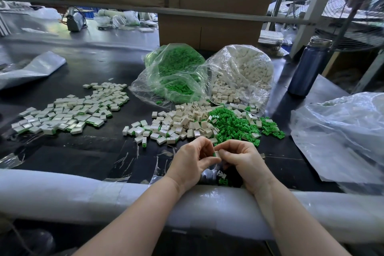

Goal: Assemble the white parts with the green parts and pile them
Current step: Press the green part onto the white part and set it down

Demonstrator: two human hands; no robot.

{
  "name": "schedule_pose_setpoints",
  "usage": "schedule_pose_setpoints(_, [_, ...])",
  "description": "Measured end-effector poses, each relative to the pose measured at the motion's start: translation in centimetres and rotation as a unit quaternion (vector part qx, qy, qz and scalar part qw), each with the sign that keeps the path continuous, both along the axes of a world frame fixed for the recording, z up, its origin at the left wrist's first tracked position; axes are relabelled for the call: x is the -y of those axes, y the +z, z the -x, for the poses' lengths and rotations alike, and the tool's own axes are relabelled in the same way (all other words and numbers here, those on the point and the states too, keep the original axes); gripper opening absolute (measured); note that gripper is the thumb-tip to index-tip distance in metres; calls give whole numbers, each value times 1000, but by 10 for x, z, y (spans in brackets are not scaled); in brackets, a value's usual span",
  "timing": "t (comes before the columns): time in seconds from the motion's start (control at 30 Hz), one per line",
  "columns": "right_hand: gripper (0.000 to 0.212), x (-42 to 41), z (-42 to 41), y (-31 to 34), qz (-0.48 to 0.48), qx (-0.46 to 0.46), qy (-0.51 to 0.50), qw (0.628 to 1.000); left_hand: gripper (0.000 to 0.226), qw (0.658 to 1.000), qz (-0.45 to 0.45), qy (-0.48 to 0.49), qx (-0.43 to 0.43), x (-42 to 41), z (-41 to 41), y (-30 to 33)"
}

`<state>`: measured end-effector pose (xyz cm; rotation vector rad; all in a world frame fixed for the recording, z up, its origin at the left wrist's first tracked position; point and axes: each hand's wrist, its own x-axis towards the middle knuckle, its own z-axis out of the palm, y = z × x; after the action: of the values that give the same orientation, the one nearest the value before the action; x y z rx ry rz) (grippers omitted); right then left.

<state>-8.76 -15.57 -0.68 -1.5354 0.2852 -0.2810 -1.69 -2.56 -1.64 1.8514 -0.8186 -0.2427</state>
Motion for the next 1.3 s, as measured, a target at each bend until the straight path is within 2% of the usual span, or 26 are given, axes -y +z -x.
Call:
schedule_pose_setpoints(0.23, [25, 0, 1, 0, -18, 10, -17, 1000, 22, 998, 37, -6, -42, -1, 1, 7])
schedule_pose_setpoints(0.47, [22, 0, 1, 0, -18, 26, -44, 999, 5, 996, 54, 18, -68, -3, 0, 11])
schedule_pose_setpoints(0.7, [20, 0, 1, 0, 33, 35, -50, 998, 6, 996, 41, 34, -64, -3, 0, 10])
schedule_pose_setpoints(1.03, [18, -1, 1, 2, 55, 39, -58, 996, 12, 996, 38, 48, -66, -3, 0, 11])
schedule_pose_setpoints(1.3, [25, 3, 1, -1, 38, 42, -78, 995, 5, 988, 72, 44, -132, -5, -1, 12])
